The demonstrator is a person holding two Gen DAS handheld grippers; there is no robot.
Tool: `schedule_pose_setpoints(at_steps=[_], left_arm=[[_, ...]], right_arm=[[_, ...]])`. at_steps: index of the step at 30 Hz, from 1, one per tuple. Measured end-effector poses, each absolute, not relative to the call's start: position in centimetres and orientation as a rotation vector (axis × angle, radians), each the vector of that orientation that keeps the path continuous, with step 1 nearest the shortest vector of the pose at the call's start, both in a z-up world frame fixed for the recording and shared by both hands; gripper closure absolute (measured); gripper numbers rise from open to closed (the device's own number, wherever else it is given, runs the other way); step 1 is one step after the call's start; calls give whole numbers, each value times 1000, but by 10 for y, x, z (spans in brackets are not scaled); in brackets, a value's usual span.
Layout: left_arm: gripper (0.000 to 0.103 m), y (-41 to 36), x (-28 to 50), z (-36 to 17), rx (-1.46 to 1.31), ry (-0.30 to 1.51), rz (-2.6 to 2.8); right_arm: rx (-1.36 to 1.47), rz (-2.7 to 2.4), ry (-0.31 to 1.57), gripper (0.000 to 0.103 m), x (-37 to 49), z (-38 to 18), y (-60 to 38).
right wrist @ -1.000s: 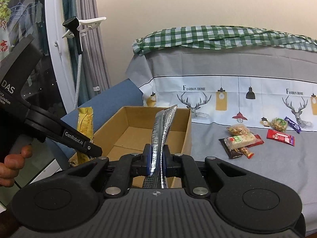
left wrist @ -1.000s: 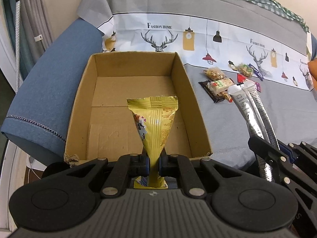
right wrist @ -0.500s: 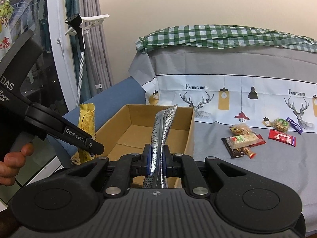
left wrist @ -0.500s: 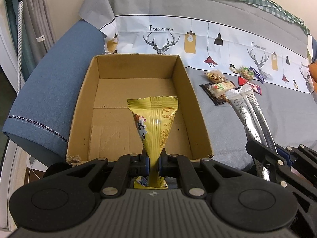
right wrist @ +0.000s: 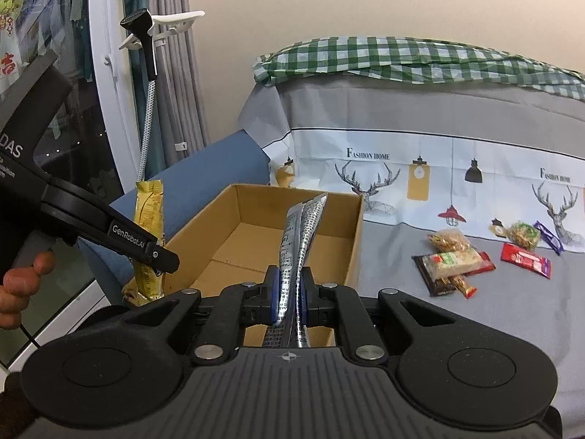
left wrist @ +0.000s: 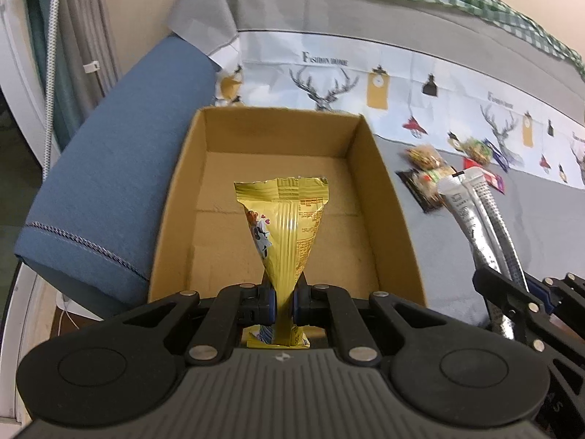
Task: Organize snacks
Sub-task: 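Carry the yellow bar and silver stick pack over the cardboard box with both tools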
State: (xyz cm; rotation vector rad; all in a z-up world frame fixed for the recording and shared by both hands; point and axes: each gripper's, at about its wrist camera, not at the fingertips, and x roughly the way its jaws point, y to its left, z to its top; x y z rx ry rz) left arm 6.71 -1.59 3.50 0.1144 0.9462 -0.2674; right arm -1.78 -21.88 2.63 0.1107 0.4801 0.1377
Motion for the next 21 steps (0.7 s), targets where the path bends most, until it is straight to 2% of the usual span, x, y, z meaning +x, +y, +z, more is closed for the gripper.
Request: schedule_pose_setpoints(at_steps=[10, 21], left_arm=[[94, 0, 107, 32, 87, 936, -224], [94, 9, 152, -1, 90, 1009, -196]], right_arm=[[104, 175, 489, 91, 22, 27, -199], [121, 153, 562, 91, 72, 7, -189]])
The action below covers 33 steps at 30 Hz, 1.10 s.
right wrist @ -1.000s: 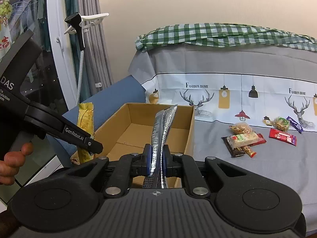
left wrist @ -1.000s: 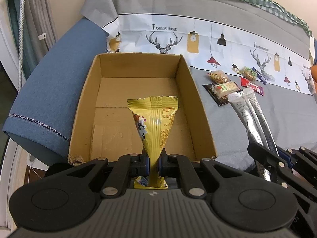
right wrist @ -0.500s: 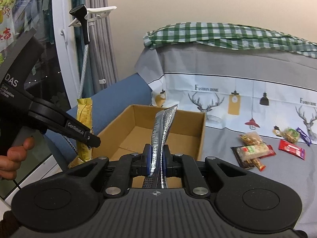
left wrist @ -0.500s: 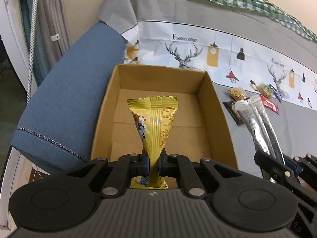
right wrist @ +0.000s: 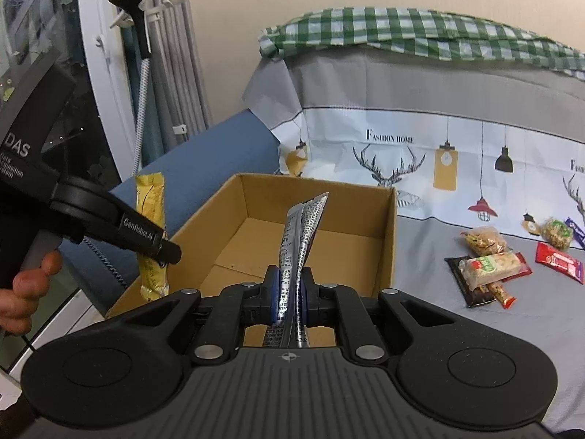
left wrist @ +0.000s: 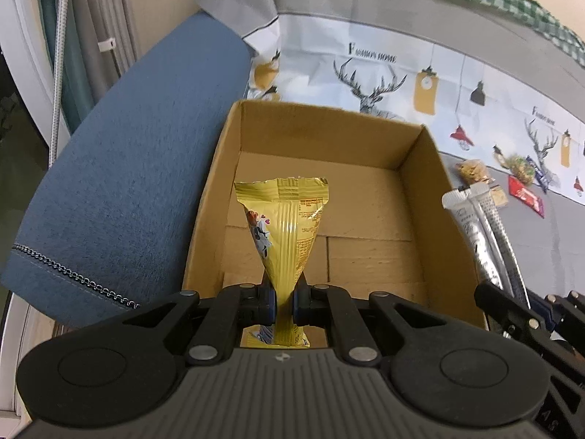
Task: Organize snacks
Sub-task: 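Carry the yellow bar and silver stick pack over the cardboard box with both tools, then open both tools to drop the yellow bar and silver pack into the box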
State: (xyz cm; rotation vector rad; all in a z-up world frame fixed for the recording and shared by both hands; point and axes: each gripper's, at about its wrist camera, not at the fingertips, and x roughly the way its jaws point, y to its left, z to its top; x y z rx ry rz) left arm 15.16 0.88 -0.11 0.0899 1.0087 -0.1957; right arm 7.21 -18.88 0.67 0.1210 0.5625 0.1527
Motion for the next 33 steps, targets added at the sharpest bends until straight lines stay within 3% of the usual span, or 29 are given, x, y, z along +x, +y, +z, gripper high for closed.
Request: schedule_pose_setpoints(at_steps=[25, 26, 27, 28, 29, 30, 32, 33], left_arm=[[92, -9, 214, -64, 191, 1113, -166], [88, -9, 217, -65, 198, 1106, -164], [68, -10, 218, -66, 208, 1103, -161], [29, -11, 221, -67, 216, 1103, -160], [9, -11, 222, -66, 219, 1101, -154], [1, -11, 222, -63, 216, 1086, -148], [0, -12, 217, -55, 217, 1043, -147], [0, -13, 214, -51, 232, 1037, -150]], right_arm=[[90, 136, 647, 91, 146, -43, -190], [91, 134, 645, 91, 147, -43, -191], [94, 129, 640, 91, 149, -44, -193], [96, 124, 636, 89, 151, -44, -194], [99, 120, 629, 89, 153, -43, -195], [104, 114, 619, 86, 153, -42, -197], [119, 116, 615, 50, 157, -40, -200], [127, 119, 619, 20, 159, -38, -201]])
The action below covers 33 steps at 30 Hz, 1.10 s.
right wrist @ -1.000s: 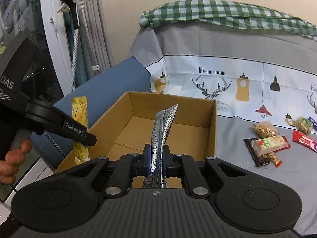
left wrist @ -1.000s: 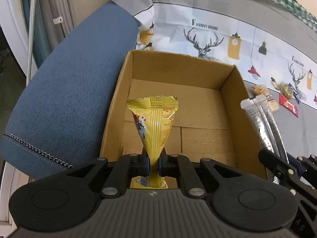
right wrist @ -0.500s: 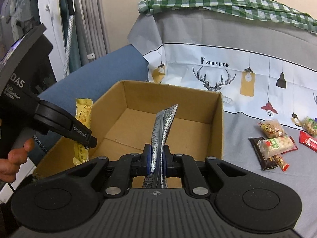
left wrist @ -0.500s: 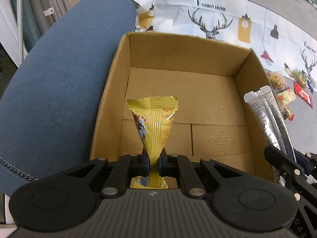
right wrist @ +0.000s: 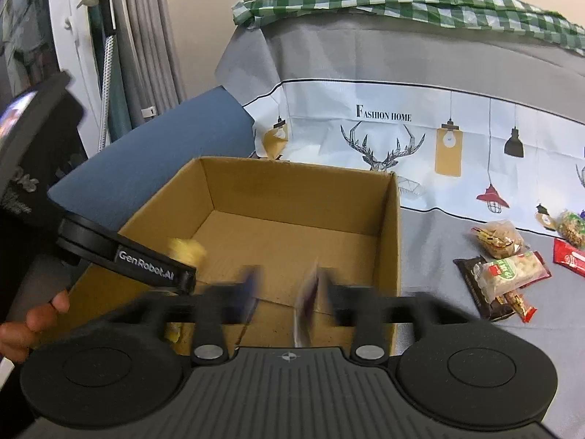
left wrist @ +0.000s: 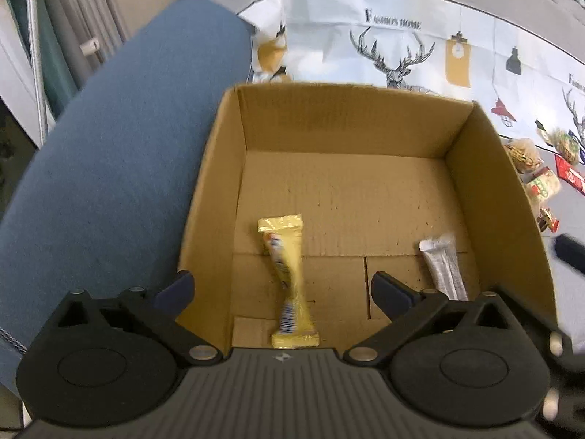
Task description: Organize snacks
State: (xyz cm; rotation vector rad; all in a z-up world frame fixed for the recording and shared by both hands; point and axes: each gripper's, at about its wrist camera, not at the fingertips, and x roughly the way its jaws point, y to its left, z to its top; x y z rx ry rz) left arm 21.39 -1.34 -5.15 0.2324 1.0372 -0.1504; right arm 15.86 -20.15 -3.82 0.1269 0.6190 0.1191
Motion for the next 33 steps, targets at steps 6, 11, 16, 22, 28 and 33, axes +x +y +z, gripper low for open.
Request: schedule_pose_setpoints(at_steps=[6, 11, 16, 22, 28, 33], left_arm=[[0, -3, 170, -40, 281, 1027, -137], [0, 13, 123, -26, 236, 1041, -130], [0, 15, 91, -8, 223, 1000, -141], [0, 7, 66, 13, 257, 929, -145], [0, 6, 47, 26, 255, 887, -135], [0, 5, 35, 32, 253, 863, -129]], right_arm=[[103, 151, 625, 8, 133, -29, -193], [100, 185, 652, 6, 92, -19, -183], [70, 187, 599, 2, 63, 3, -181], [70, 146, 546, 1, 32, 17, -180], [80, 132, 493, 1, 8, 26, -182], [86, 127, 467, 1, -7, 30, -183]])
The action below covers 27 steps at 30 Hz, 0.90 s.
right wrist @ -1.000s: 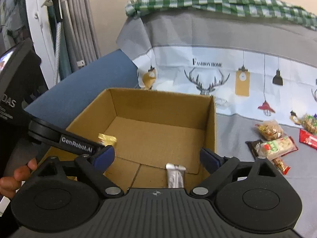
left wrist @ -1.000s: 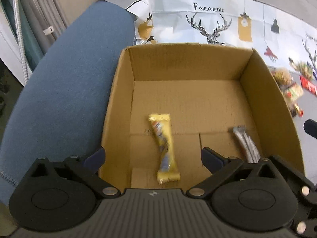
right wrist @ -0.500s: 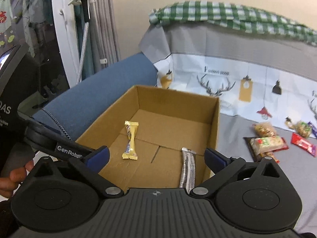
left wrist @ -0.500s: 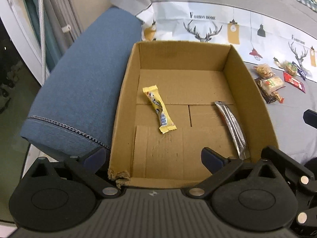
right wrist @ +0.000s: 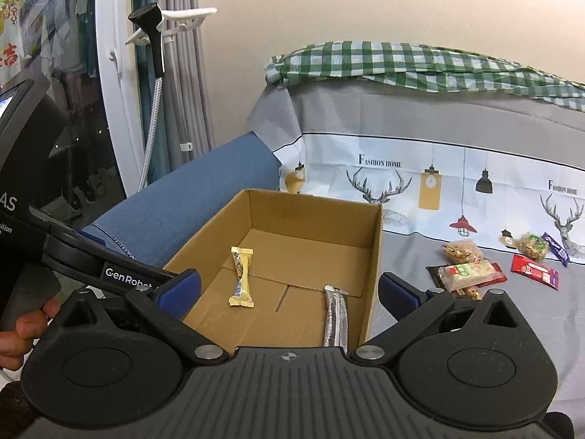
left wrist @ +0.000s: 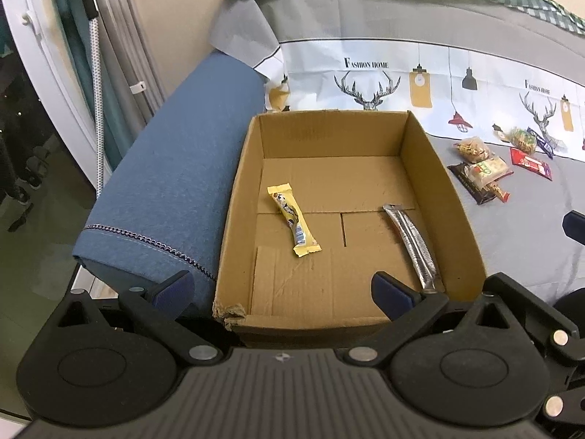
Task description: Organize snacks
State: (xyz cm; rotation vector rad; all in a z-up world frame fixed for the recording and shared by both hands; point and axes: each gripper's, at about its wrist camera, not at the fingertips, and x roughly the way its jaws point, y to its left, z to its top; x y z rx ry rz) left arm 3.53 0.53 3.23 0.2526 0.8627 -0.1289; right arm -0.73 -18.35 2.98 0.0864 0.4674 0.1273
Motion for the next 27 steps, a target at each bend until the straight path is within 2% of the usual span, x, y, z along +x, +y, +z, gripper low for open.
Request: schedule_pose_setpoints(at_steps=[27], left_arm=[[0, 0, 23, 36, 295, 838, -121]], right_arm=[[134, 133, 446, 1, -20, 28, -191]])
